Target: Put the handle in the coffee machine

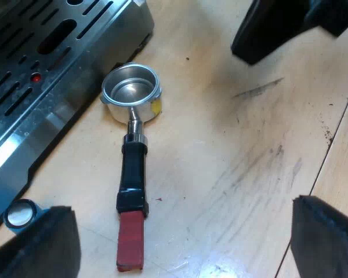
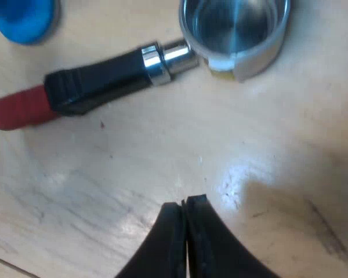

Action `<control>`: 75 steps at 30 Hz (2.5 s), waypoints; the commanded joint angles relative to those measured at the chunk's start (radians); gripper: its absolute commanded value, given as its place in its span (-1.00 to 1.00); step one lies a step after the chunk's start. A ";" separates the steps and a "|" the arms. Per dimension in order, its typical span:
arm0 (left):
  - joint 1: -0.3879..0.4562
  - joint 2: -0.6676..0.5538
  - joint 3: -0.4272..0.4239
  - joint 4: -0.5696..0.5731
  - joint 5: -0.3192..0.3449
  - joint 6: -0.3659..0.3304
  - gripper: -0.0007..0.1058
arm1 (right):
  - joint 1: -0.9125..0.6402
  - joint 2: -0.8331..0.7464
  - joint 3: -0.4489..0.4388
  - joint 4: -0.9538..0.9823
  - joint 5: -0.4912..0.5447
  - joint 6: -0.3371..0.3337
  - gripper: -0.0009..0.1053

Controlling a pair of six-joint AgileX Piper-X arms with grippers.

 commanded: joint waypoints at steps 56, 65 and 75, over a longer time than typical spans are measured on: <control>-0.004 0.038 -0.009 -0.007 -0.040 -0.001 0.43 | -0.279 0.391 -0.278 0.015 -0.131 -0.524 0.66; -0.004 0.038 -0.009 -0.007 -0.039 -0.001 0.43 | -0.279 0.454 -0.278 -0.016 -0.126 -0.595 0.66; -0.004 0.038 -0.009 -0.007 -0.039 -0.001 0.43 | -0.279 0.521 -0.278 -0.079 -0.148 -0.600 0.66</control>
